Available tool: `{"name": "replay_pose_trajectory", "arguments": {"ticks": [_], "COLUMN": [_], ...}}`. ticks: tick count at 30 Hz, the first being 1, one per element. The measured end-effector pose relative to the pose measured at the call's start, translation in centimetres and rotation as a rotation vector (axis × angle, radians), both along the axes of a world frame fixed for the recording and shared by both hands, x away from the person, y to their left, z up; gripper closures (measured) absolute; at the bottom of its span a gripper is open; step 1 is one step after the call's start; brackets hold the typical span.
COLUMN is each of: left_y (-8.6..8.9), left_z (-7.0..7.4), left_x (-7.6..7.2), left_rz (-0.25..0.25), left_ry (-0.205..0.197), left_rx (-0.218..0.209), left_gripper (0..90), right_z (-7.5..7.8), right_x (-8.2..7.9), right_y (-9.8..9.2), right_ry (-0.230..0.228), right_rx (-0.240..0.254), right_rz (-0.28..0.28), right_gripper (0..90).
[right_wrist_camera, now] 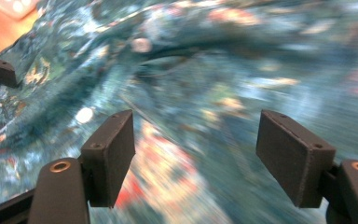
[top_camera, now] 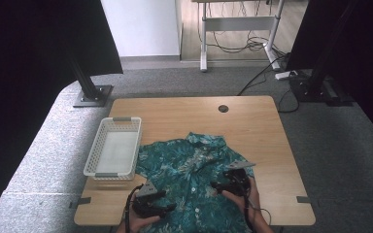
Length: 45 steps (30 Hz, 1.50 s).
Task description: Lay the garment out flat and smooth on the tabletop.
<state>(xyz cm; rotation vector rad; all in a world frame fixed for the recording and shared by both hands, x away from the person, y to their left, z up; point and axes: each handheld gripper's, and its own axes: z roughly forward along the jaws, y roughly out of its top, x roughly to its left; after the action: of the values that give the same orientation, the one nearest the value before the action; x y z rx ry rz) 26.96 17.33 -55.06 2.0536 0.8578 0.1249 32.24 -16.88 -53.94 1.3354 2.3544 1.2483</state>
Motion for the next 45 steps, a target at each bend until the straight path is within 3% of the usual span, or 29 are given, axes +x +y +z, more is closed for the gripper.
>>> {"name": "replay_pose_trajectory", "arguments": {"ticks": [5, 8, 11, 15, 20, 26, 29, 32, 34, 39, 45], "left_y": [-1.4, -2.2, -2.6, -2.6, -2.3, -2.3, -2.2, -2.2, -2.2, -2.2, -2.2], "left_z": [0.3, 0.4, 0.3, -0.2, -0.4, -0.5, -0.5, -0.5, -0.5, -0.5, -0.5], "left_x": [0.4, 0.5, 0.7, 1.0, 1.2, 1.2, 1.2, 1.2, 1.1, 1.1, 1.1], "left_rz": [-0.038, -0.093, -0.121, -0.119, -0.112, -0.113, -0.113, -0.112, -0.113, -0.113, -0.113], "left_ry": [-0.010, -0.014, -0.008, 0.005, 0.016, 0.017, 0.020, 0.018, 0.012, 0.012, 0.013], "left_rx": [-0.009, -0.023, -0.027, -0.018, -0.020, -0.024, -0.029, -0.028, -0.021, -0.022, -0.023], "left_gripper": [28.9, 28.8, 28.5, 28.5, 28.5, 28.7, 28.8, 28.9, 29.1, 29.4, 29.4], "right_z": [1.2, 1.5, 1.2, 0.3, -0.1, -0.2, -0.1, -0.1, -0.1, 1.1, 2.4], "right_x": [-0.5, -0.5, 0.1, 0.7, 0.6, 0.4, 0.4, 0.3, 0.4, 1.1, 3.6], "right_y": [-5.1, -7.3, -9.1, -10.7, -10.9, -9.8, -9.5, -9.4, -9.6, -11.0, -12.1], "right_ry": [0.011, 0.016, 0.050, 0.093, 0.107, 0.096, 0.085, 0.080, 0.086, 0.052, 0.039], "right_rx": [-0.019, -0.044, -0.039, -0.047, -0.080, -0.131, -0.158, -0.183, -0.165, -0.149, -0.183], "right_rz": [-0.081, -0.085, -0.083, -0.107, -0.117, -0.100, -0.097, -0.084, -0.076, -0.116, -0.180], "right_gripper": [30.2, 34.4, 34.9, 36.8, 41.3, 46.4, 59.8, 78.6, 87.6, 89.6, 89.5]}}
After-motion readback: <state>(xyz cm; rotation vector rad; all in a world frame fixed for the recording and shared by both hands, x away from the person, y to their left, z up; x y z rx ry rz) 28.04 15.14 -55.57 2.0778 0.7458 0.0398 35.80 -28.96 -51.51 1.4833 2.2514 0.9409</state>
